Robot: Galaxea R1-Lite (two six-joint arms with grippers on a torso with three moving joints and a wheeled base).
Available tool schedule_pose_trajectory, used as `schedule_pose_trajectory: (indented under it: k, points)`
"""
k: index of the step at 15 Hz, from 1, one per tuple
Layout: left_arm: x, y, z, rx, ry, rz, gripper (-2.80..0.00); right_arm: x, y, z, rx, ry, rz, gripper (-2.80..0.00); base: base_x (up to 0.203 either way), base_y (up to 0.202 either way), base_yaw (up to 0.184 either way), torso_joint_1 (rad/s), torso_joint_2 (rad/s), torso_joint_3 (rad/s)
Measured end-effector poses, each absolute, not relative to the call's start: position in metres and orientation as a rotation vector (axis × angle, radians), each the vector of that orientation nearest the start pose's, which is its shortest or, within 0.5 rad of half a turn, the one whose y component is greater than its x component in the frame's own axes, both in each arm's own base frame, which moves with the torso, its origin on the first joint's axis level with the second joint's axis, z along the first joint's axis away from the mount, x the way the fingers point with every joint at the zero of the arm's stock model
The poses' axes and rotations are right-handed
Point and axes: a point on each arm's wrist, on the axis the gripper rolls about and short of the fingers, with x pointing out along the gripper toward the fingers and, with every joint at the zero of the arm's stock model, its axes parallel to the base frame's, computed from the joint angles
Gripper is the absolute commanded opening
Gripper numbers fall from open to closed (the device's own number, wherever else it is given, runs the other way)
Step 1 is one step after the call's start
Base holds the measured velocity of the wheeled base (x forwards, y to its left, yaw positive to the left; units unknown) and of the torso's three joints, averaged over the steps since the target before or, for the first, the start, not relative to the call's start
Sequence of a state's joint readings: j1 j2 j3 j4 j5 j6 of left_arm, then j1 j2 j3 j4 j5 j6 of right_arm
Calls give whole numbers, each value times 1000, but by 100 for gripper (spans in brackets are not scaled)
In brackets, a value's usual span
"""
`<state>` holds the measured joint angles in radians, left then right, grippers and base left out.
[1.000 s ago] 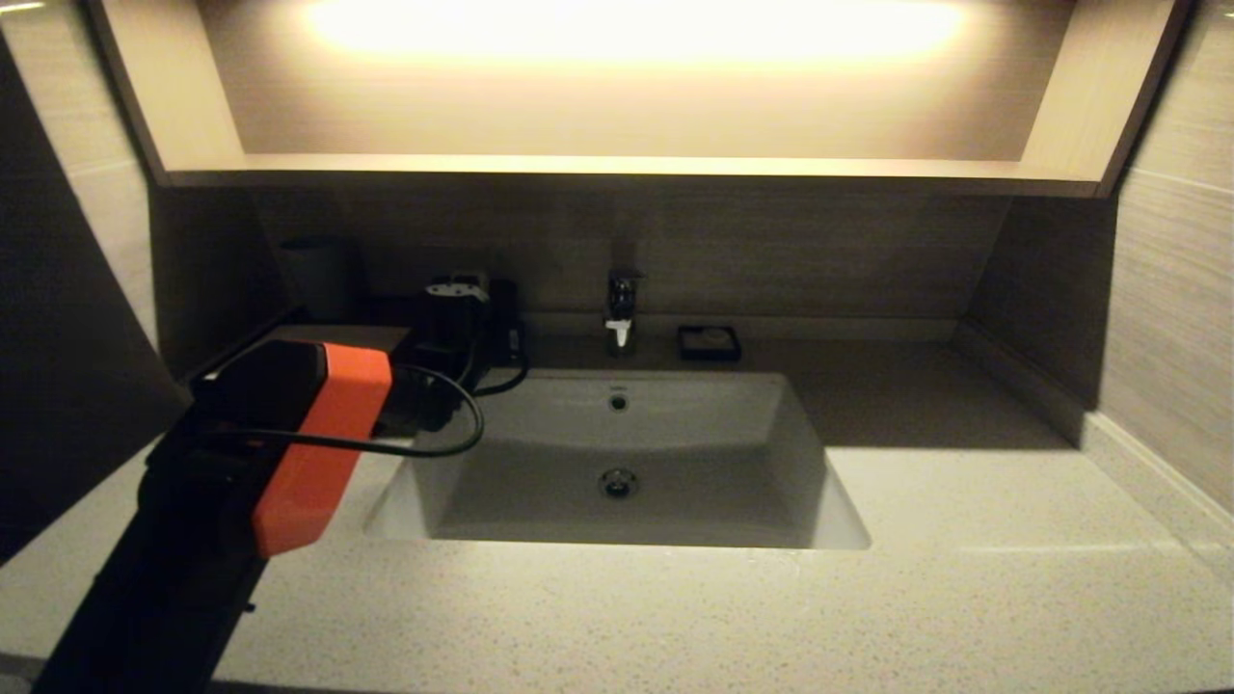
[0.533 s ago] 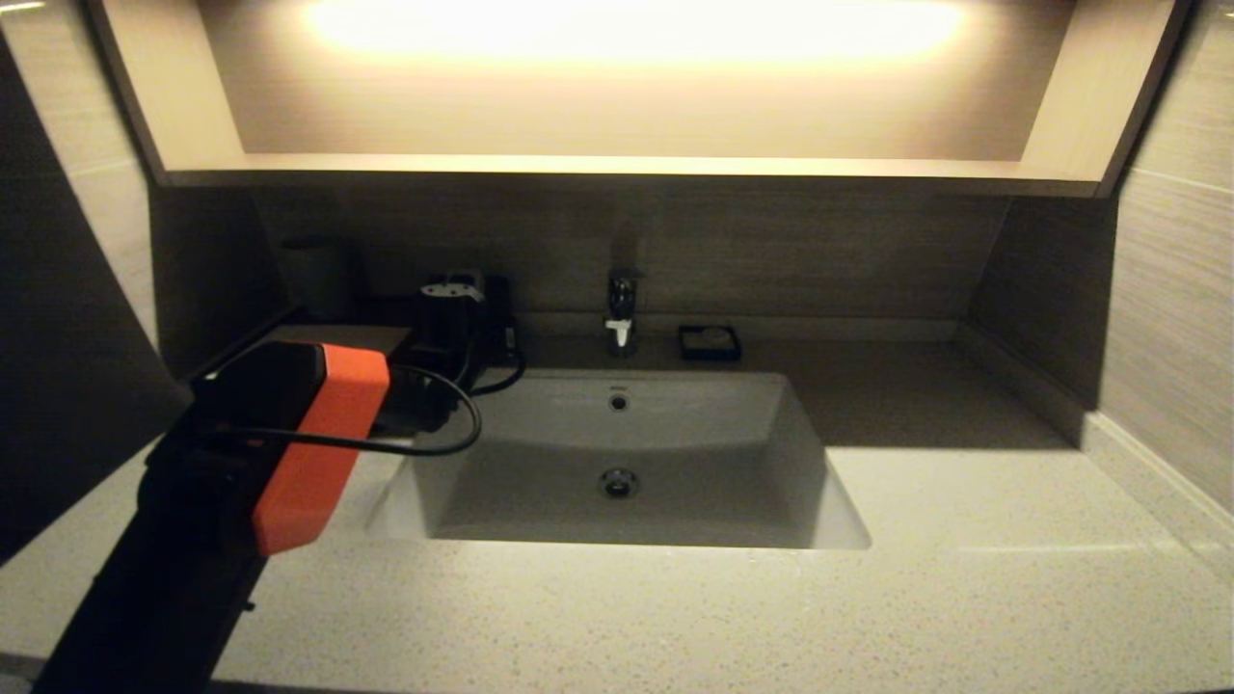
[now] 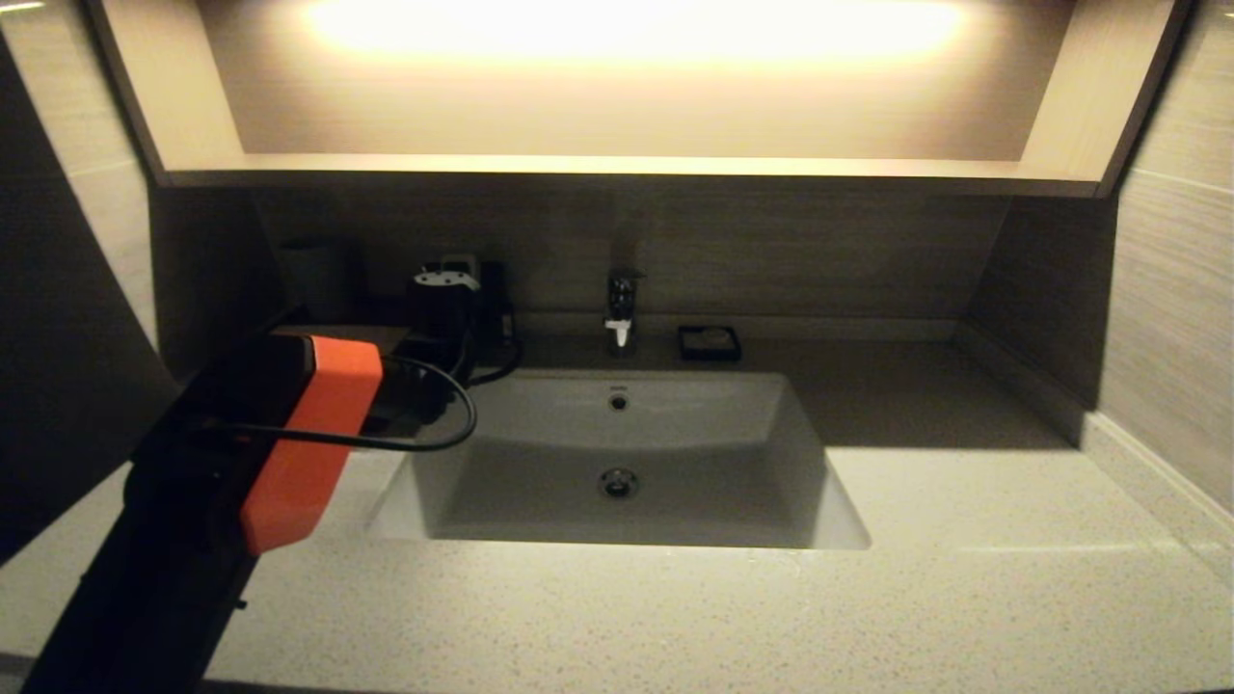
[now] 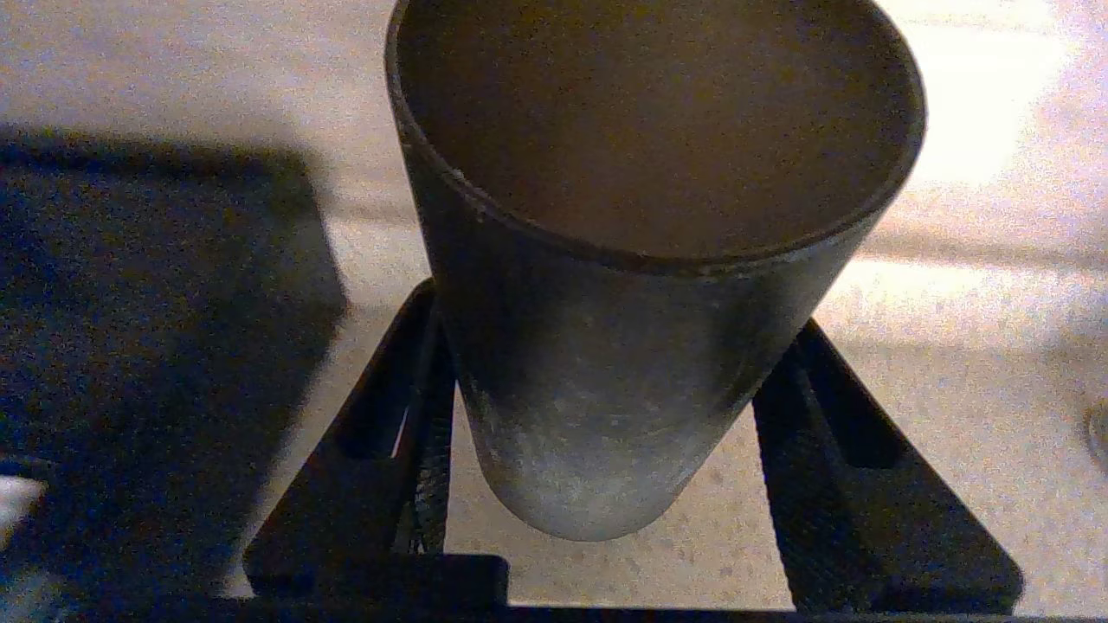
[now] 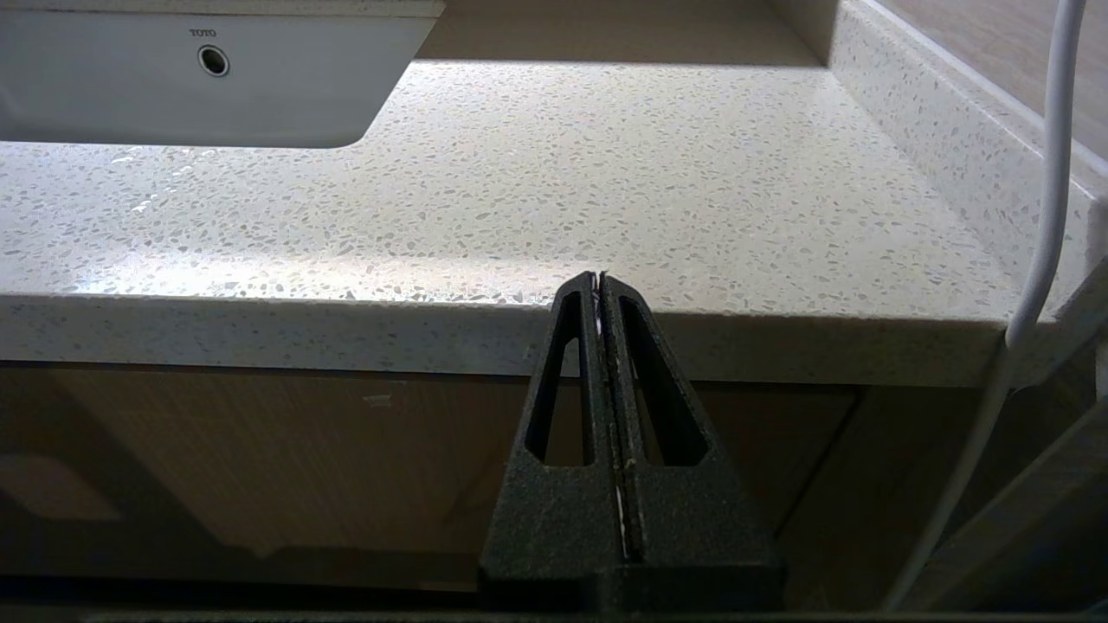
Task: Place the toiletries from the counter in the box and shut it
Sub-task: Pick up the cup
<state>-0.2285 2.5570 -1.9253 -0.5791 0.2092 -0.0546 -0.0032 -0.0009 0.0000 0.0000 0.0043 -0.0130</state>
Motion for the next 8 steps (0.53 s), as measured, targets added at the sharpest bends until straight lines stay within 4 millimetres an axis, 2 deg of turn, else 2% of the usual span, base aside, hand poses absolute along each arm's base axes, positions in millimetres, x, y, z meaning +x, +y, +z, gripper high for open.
schedule_pose_trajectory:
  k: [8]
  points:
    - [521,-112,138,-29,15,32,-280,-23,0,75,-14,-1,1,-280,0,0,0,0,0,0]
